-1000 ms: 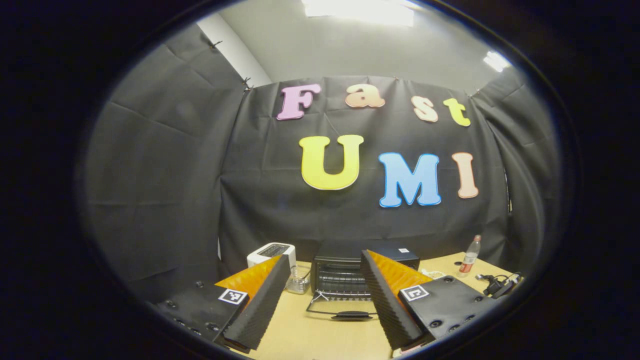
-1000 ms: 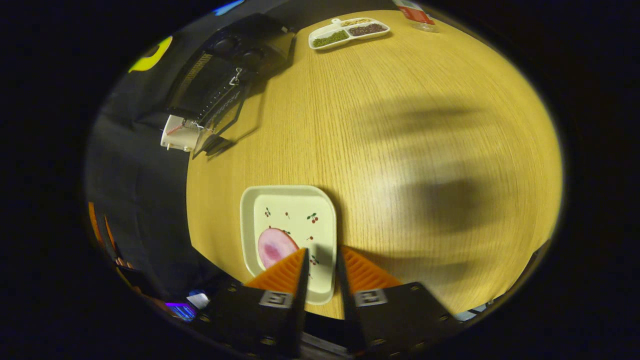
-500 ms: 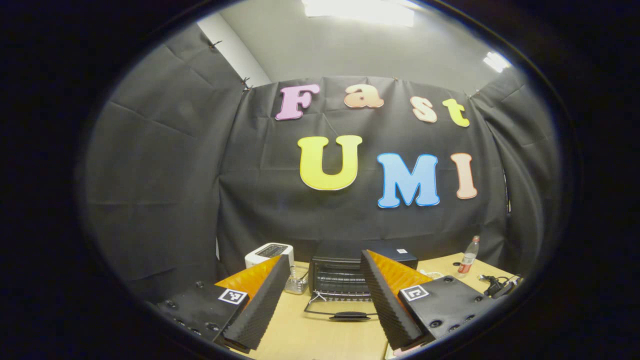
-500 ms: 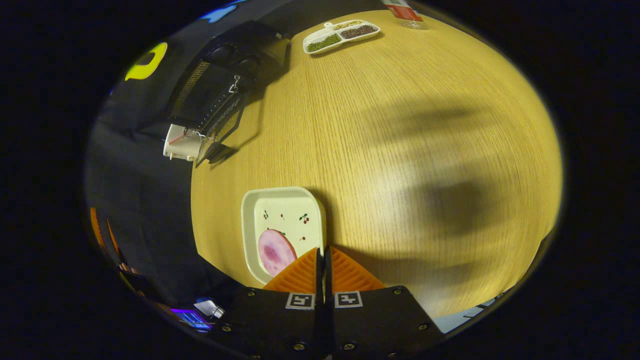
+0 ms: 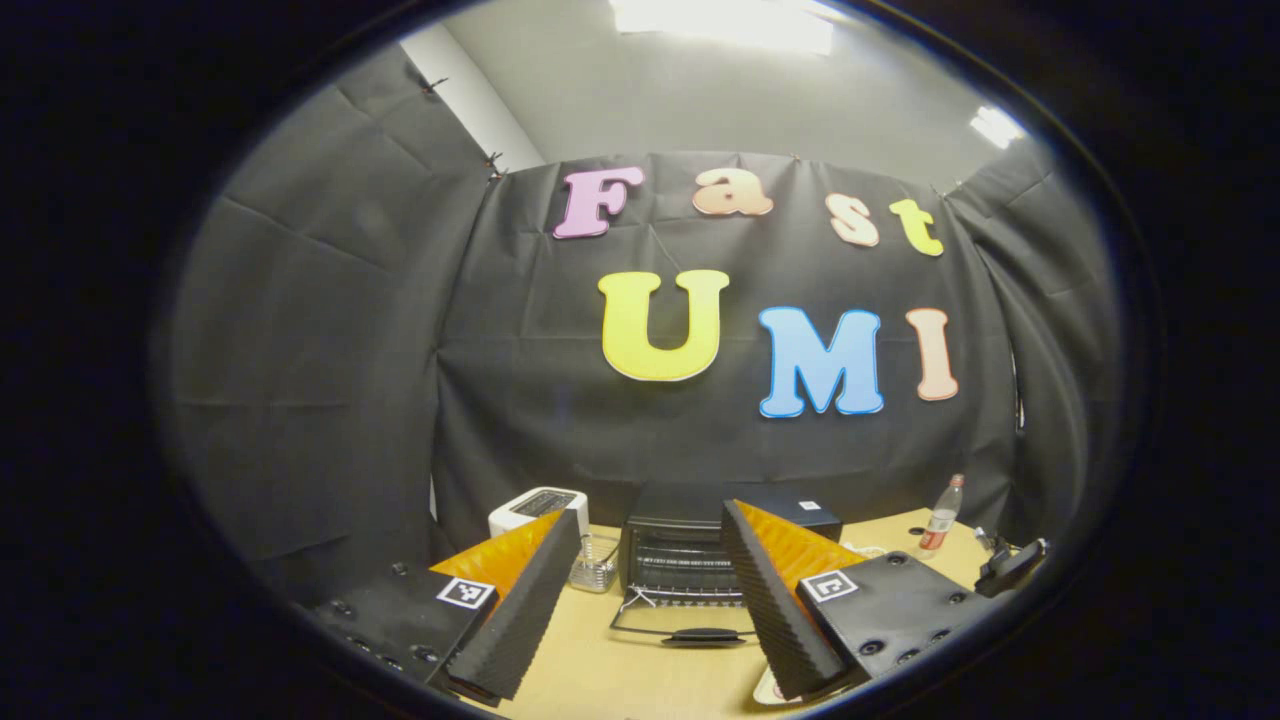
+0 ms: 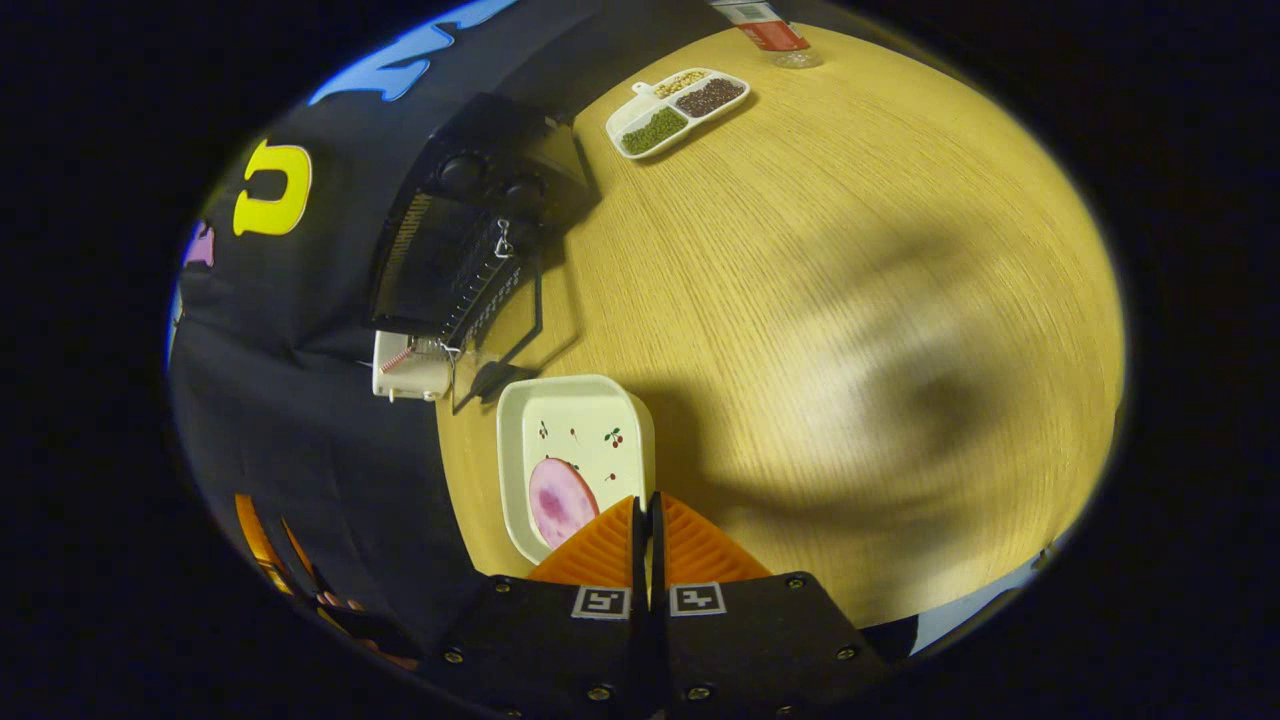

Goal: Open the electric oven with the left hand, put the food in, and close the electric oven.

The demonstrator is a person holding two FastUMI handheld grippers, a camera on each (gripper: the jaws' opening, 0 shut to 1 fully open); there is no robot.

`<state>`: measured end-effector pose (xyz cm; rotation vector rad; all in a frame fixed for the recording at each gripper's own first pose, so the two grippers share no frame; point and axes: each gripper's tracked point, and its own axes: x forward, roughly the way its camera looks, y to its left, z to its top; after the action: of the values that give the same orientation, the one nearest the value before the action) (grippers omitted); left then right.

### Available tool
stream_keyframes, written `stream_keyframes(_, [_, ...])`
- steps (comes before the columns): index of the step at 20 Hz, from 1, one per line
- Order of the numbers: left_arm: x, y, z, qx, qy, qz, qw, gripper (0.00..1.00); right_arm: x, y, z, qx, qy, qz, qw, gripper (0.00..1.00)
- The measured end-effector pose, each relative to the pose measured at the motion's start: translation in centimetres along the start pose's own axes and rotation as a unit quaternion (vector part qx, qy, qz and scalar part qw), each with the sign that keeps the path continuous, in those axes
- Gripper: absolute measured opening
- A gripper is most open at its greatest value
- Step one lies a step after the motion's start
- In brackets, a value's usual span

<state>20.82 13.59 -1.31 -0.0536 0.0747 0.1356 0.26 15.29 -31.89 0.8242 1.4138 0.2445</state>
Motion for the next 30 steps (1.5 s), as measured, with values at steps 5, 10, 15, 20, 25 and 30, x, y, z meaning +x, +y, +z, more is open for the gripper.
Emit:
stream_keyframes(5, [1.9, 1.3, -0.5, -0.002, 0.004, -0.001, 1.0, 1.0, 2.0, 4.7, 2.3, 0.049, -0.05, 0.018, 0.997, 0.01])
stream_keyframes(10, [3.6, 3.4, -0.8, -0.001, 0.008, 0.0, 1.0, 1.0, 4.6, 8.7, 4.2, 0.109, -0.089, 0.035, 0.989, 0.0])
stream_keyframes(15, [5.2, 5.5, -1.2, 0.004, 0.013, 0.001, 1.0, 1.0, 7.3, 12.5, 6.0, 0.165, -0.122, 0.053, 0.977, 0.0])
stream_keyframes(20, [6.1, 7.4, -1.5, 0.009, 0.02, 0.002, 1.0, 1.0, 10.3, 15.9, 8.3, 0.207, -0.152, 0.078, 0.963, 0.0])
stream_keyframes(25, [5.8, 10.0, -2.4, 0.012, 0.037, 0.023, 0.999, 1.0, 12.5, 18.2, 10.4, 0.236, -0.188, 0.087, 0.949, 0.0])
stream_keyframes(30, [5.6, 11.9, -3.0, 0.015, 0.048, 0.043, 0.998, 1.0, 14.1, 19.9, 12.9, 0.287, -0.218, 0.108, 0.926, 0.01])
